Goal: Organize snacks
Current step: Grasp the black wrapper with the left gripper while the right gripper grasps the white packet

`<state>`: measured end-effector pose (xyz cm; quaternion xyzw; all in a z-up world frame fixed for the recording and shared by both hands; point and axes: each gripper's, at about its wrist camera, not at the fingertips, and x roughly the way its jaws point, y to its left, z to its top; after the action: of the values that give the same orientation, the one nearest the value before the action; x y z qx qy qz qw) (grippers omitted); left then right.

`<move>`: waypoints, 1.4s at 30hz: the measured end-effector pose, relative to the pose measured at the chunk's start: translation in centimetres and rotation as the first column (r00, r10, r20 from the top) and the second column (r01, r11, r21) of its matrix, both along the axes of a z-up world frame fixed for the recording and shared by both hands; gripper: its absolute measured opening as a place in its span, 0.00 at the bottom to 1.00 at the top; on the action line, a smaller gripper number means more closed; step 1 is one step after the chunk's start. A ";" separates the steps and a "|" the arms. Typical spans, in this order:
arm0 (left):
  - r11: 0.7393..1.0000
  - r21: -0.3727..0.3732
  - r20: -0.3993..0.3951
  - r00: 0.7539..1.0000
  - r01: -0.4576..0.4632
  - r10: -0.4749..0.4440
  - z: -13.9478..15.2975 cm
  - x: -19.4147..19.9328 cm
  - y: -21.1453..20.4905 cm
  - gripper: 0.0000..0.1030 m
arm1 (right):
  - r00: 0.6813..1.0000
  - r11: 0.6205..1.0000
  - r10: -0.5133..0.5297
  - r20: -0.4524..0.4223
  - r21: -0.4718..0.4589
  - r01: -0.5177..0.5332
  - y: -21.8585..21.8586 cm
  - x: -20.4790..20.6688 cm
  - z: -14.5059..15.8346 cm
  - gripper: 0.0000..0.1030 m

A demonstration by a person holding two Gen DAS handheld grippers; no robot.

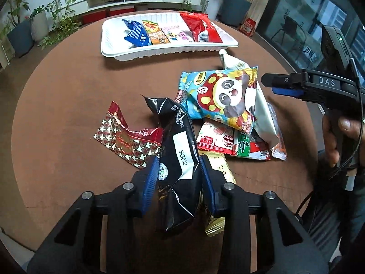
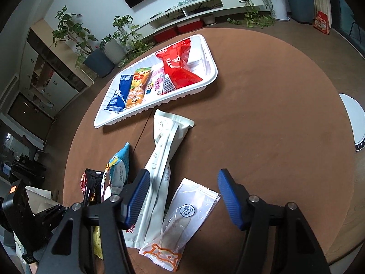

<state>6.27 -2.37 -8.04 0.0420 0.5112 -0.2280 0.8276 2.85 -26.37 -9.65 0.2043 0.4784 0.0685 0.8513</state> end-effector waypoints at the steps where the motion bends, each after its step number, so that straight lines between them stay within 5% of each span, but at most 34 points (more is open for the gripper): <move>1: 1.000 0.004 -0.007 1.000 0.001 -0.001 0.0 0.2 0.0 0.33 | 1.000 1.000 0.000 0.000 0.000 0.000 0.0 0.0 0.0 0.64; 8: 1.000 0.021 -0.019 1.000 -0.008 0.008 -0.2 1.3 -0.2 0.33 | 1.000 1.000 0.009 -0.013 0.000 -0.009 0.1 0.0 -0.2 0.64; 16: 0.998 -0.054 -0.025 0.999 -0.037 0.036 -0.5 1.7 1.5 0.23 | 0.998 0.998 0.064 -0.006 0.004 -0.064 1.2 -0.1 -0.1 0.54; 30: 0.996 -0.083 -0.031 0.999 -0.032 0.030 -0.9 1.8 2.0 0.23 | 0.995 0.990 0.103 -0.011 0.098 -0.102 2.1 0.4 -0.5 0.56; 39: 0.996 -0.085 -0.032 0.999 -0.032 0.029 -1.2 2.0 1.9 0.23 | 0.988 0.989 0.142 -0.058 0.052 -0.139 3.8 1.1 -1.5 0.56; 42: 0.996 -0.089 -0.033 0.999 -0.031 0.028 -1.2 2.0 1.9 0.23 | 0.985 0.987 0.160 -0.061 0.028 -0.158 4.5 1.5 -1.7 0.47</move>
<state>8.30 -0.48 -9.20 -0.0062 0.5142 -0.2389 0.8237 4.34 -21.89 -11.35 0.1774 0.5188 0.1354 0.8253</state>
